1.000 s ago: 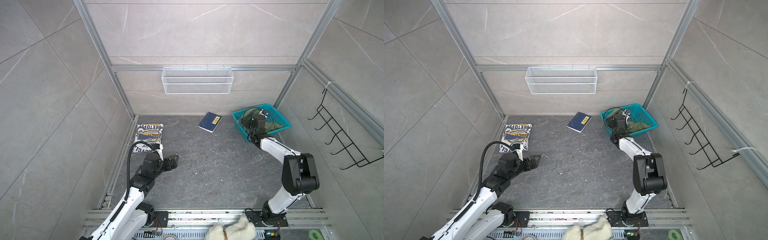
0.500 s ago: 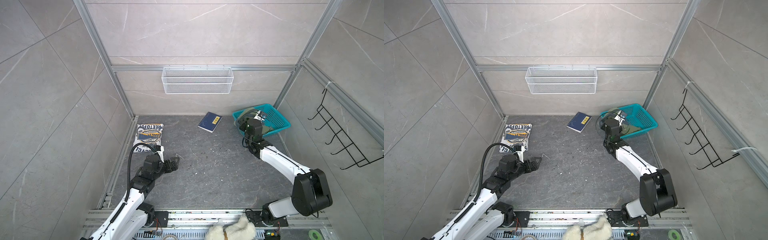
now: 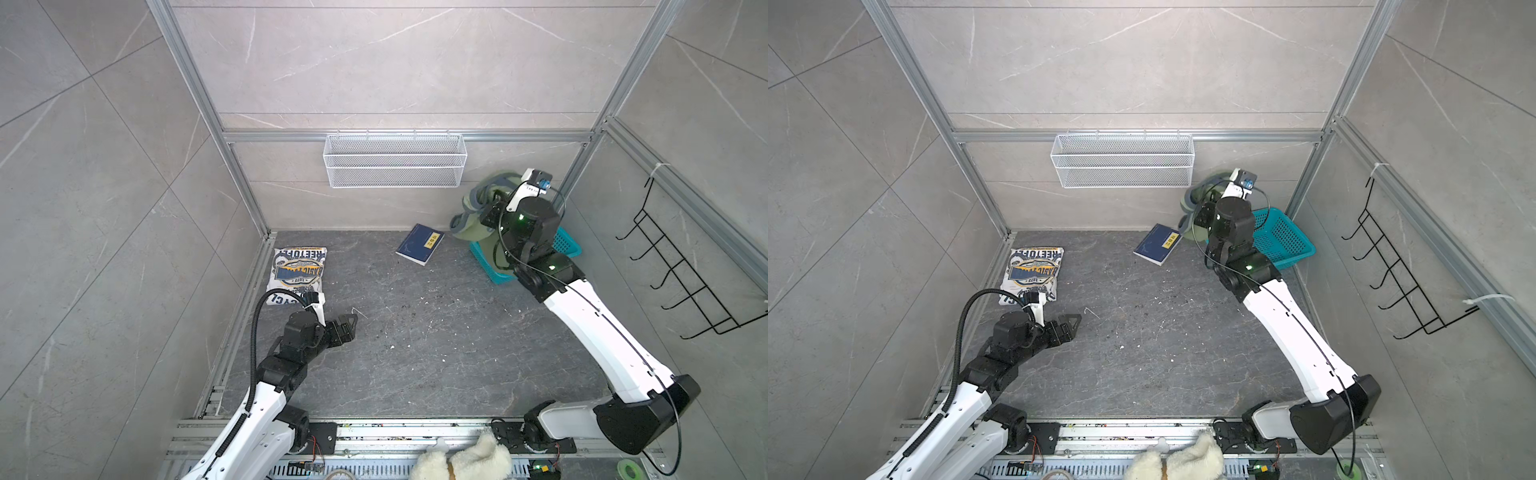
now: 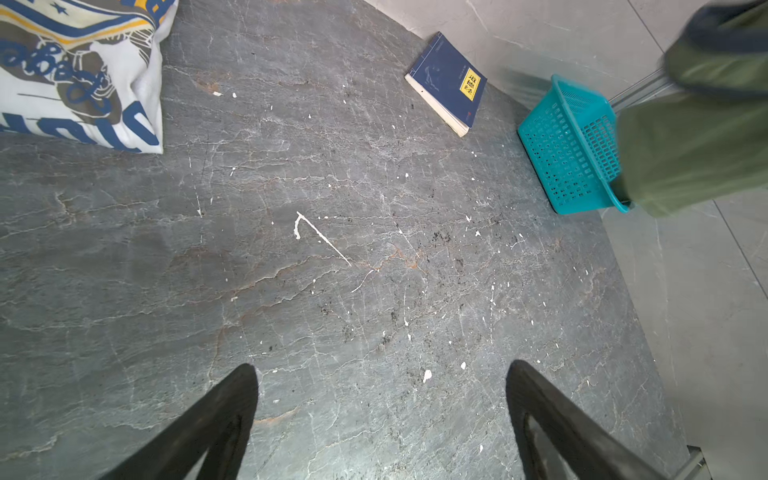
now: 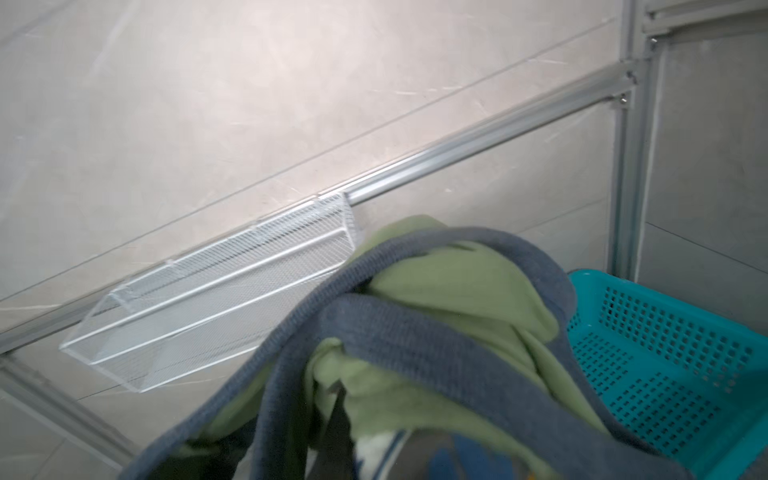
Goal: Fold and stack the tank tops
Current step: 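Lift the green tank top out and lay it on the table with the right gripper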
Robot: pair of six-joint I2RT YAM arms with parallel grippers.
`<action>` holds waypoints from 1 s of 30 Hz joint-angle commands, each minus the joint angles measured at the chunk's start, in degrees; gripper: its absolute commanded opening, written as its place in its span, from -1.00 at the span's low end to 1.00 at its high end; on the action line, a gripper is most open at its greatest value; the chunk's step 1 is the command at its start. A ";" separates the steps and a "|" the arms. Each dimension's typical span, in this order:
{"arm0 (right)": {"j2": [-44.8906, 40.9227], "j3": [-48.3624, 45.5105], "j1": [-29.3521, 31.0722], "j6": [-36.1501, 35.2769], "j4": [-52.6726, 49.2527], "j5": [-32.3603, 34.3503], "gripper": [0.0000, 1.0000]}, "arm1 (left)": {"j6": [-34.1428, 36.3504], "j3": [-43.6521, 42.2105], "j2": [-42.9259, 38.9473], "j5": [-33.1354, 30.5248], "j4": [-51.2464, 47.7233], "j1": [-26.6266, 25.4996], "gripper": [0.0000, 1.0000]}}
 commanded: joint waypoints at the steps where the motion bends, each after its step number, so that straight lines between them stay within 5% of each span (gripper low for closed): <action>1: -1.11 5.83 4.05 -3.28 -10.95 -5.12 -1.00 | -0.66 1.39 -1.54 -1.18 -1.81 -0.25 0.90; 7: -2.29 3.95 13.57 -2.48 -17.68 -4.66 -1.00 | -1.86 2.61 -5.12 -5.58 -6.68 -0.24 0.90; 12: -1.86 -7.64 21.01 1.66 -20.60 -4.15 -1.00 | -3.40 3.14 -6.91 -5.31 -8.85 -0.25 0.91; 15: 0.96 -16.32 26.23 5.55 -19.30 -4.33 -0.15 | -4.49 4.21 -5.99 -4.87 -11.07 -0.25 0.91; 18: 5.63 -21.40 29.94 8.68 -18.32 -7.87 0.30 | -5.30 5.69 -2.81 -4.77 -13.51 -0.25 0.92; 27: -1.56 -26.89 27.05 11.16 -30.23 1.02 0.50 | -2.95 17.46 21.07 6.33 -20.60 -1.70 0.88; 30: -5.15 -30.14 22.73 12.61 -31.51 -1.99 0.50 | -0.91 26.21 29.42 -0.35 -23.96 -9.02 0.87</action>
